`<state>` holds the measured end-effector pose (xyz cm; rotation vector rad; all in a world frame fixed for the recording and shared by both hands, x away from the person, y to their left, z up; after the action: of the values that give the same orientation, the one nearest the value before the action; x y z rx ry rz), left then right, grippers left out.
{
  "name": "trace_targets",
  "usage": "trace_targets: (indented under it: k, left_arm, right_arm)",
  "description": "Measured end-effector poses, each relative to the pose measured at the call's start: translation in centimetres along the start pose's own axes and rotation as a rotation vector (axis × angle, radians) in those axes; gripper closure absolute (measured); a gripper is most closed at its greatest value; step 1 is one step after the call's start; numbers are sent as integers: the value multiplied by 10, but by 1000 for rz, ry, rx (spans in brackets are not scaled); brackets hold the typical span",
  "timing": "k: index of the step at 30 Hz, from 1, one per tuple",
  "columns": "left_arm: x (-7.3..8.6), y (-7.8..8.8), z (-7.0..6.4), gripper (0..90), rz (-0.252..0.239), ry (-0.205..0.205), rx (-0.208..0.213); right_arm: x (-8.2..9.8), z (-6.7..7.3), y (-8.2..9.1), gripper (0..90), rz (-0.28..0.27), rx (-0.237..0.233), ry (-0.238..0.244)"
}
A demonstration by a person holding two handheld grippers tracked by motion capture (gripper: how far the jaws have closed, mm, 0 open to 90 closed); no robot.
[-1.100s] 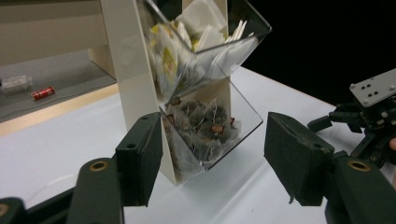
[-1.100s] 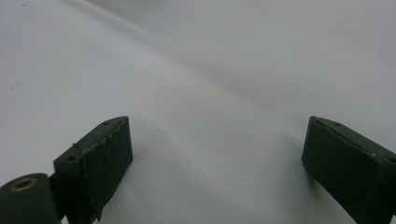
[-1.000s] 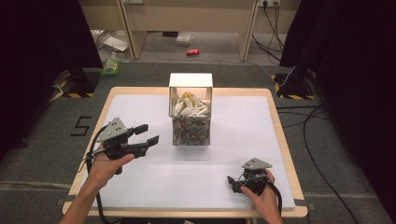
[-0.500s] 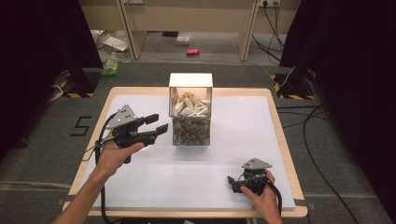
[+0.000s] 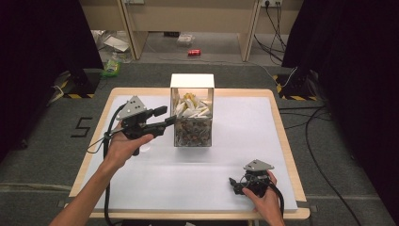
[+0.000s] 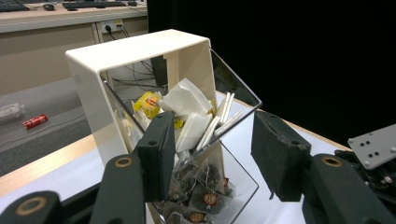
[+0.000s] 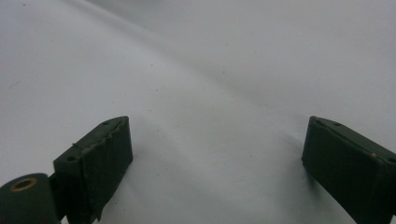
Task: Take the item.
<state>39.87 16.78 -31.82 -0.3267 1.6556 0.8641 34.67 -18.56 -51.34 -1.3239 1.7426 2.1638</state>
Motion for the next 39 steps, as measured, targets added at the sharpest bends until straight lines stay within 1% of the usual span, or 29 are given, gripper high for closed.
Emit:
trace_targets:
  k: [9,14,17,19,22,25,30,32,39]
  left_arm:
    - [-12,-19,1,497,13,-16,-14]
    - [-20,-33,-2,496,37,-45,-29]
    - [-24,-41,-4,496,53,-81,-53]
    - [-27,-46,-5,496,62,-88,-57]
    - [-29,-51,-4,496,62,-76,-61]
    - [-30,-58,-1,499,78,-66,-70]
    - [-32,-64,3,507,88,-50,-73]
    - [-33,-69,4,508,104,-50,-79]
    - [-35,-78,7,509,119,-33,-78]
  right_arm:
    - [0,0,0,92,-1,0,1]
    - [0,0,0,92,0,0,1]
    - [0,0,0,92,0,1,1]
    - [0,0,0,92,-1,1,2]
    - [0,0,0,92,-1,1,1]
    - [0,0,0,92,0,1,1]
    - [0,0,0,92,0,0,1]
    - [0,0,0,92,2,0,2]
    - [0,0,0,92,1,1,3]
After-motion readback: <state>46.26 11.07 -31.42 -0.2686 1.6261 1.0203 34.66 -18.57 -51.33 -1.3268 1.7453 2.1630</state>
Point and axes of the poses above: each handheld gripper's, and its own axes: y roughly backward along the jaws, x roughly out of its underside, z roughly to its left, the point moved 2 cm from there along -y, roughly forward along the jaws, and after that the axes turned 6 degrees about z, right-handed, at the moved point
